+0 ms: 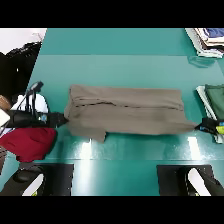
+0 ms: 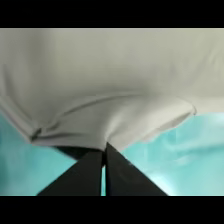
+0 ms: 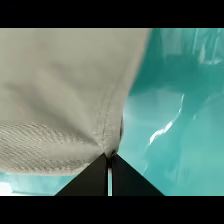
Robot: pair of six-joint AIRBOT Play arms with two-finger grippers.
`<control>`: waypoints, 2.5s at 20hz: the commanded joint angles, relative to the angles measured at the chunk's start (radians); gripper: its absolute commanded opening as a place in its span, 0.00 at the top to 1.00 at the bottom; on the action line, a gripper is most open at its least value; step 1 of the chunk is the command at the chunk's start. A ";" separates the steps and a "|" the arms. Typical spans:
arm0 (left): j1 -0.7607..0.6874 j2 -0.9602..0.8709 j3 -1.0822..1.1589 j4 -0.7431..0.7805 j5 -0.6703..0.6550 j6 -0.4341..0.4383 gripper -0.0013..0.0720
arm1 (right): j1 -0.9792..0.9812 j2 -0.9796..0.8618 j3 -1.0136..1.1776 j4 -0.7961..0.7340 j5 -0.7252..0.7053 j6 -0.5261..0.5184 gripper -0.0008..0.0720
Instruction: Fold the shirts.
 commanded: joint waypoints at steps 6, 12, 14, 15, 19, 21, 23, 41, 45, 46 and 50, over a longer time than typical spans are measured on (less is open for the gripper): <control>0.004 -0.518 0.376 0.089 0.225 0.082 0.95 | 0.236 -0.427 0.383 -0.044 -0.096 0.117 0.97; 0.004 -0.748 0.537 0.089 0.359 0.106 0.95 | 0.251 -0.675 0.628 0.003 -0.121 0.135 0.97; 0.004 -0.760 0.544 0.089 0.411 0.106 0.89 | 0.231 -0.744 0.706 0.082 -0.135 0.134 0.90; 0.004 -0.759 0.551 0.088 0.424 0.105 0.50 | 0.217 -0.776 0.743 0.137 -0.141 0.133 0.53; 0.003 -0.753 0.645 0.089 0.290 0.106 0.15 | 0.154 -0.827 0.807 0.201 -0.071 0.052 0.36; 0.003 -0.753 0.690 0.084 0.196 0.106 0.23 | 0.109 -0.826 0.788 0.202 -0.012 0.005 0.36; 0.003 -0.754 0.700 0.081 0.153 0.107 0.88 | 0.057 -0.827 0.739 0.203 0.023 -0.030 0.36; -0.218 -0.852 0.700 0.025 0.223 0.106 0.95 | 0.097 -0.967 0.522 0.420 -0.085 -0.212 0.97; -0.305 -0.994 0.837 -0.007 0.234 0.105 0.95 | 0.096 -0.832 0.522 0.420 -0.055 -0.206 0.97; -0.326 -1.034 0.871 -0.030 0.238 0.105 0.95 | 0.099 -0.787 0.526 0.420 -0.053 -0.183 0.97; -0.400 -1.171 0.961 -0.087 0.238 0.099 0.95 | 0.164 -0.673 0.680 0.419 0.048 -0.066 0.97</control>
